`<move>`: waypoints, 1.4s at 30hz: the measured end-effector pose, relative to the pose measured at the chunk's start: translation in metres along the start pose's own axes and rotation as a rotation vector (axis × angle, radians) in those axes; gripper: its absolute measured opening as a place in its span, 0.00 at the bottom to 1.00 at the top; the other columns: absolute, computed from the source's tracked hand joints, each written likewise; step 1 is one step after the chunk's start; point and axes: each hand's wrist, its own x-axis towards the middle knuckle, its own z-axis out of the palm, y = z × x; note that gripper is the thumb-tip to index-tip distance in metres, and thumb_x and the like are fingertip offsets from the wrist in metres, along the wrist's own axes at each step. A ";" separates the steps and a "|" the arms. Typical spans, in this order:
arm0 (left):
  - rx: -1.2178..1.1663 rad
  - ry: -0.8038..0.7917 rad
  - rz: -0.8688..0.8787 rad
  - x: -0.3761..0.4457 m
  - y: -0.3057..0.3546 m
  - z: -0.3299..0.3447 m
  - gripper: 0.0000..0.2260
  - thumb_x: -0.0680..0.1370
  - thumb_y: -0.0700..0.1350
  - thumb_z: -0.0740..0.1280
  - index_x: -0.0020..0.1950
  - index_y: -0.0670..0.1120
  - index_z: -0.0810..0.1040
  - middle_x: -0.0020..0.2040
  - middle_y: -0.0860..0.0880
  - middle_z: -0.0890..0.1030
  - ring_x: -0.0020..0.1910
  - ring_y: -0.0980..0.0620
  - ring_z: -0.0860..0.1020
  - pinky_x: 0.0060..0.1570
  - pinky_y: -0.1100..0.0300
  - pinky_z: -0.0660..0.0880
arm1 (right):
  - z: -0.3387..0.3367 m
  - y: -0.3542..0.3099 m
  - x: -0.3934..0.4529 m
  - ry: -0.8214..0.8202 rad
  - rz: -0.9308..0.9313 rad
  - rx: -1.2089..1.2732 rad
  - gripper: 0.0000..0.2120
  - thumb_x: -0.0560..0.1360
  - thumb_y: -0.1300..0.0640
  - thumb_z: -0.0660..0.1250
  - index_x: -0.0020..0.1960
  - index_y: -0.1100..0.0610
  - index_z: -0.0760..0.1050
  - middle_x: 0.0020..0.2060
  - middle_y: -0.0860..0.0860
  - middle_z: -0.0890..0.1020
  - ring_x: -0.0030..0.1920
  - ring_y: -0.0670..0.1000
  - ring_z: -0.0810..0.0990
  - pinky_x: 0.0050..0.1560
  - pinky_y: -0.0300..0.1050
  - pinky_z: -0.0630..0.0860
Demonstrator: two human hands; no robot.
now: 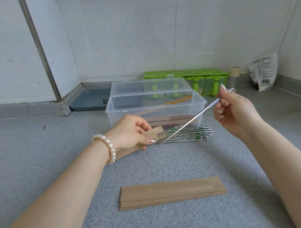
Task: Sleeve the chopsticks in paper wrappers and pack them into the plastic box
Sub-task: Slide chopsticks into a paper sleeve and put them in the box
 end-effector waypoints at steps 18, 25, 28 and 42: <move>-0.011 -0.004 0.031 -0.001 0.002 0.005 0.08 0.69 0.34 0.72 0.44 0.44 0.78 0.38 0.49 0.83 0.29 0.58 0.80 0.36 0.67 0.78 | 0.006 0.009 -0.005 -0.045 0.189 -0.330 0.05 0.74 0.60 0.66 0.41 0.60 0.76 0.29 0.51 0.79 0.27 0.47 0.74 0.27 0.37 0.70; -0.026 -0.019 0.076 -0.004 0.006 0.011 0.07 0.70 0.35 0.72 0.45 0.43 0.79 0.38 0.49 0.83 0.29 0.60 0.80 0.37 0.67 0.78 | 0.026 0.027 -0.016 -0.297 0.314 -0.453 0.15 0.63 0.56 0.71 0.49 0.60 0.79 0.41 0.54 0.80 0.39 0.50 0.76 0.42 0.43 0.71; -0.031 0.009 0.066 -0.003 0.005 0.008 0.07 0.69 0.36 0.73 0.45 0.44 0.79 0.39 0.48 0.84 0.29 0.59 0.80 0.37 0.66 0.78 | 0.026 0.026 -0.013 -0.173 0.242 -0.362 0.14 0.73 0.52 0.67 0.55 0.59 0.75 0.37 0.54 0.79 0.36 0.51 0.79 0.40 0.43 0.76; -0.021 0.063 0.033 -0.001 0.001 0.006 0.08 0.69 0.35 0.73 0.45 0.42 0.80 0.36 0.50 0.83 0.29 0.59 0.80 0.36 0.65 0.79 | 0.031 0.032 -0.017 -0.188 0.014 -0.735 0.09 0.76 0.56 0.65 0.47 0.61 0.81 0.37 0.53 0.84 0.32 0.48 0.82 0.40 0.42 0.81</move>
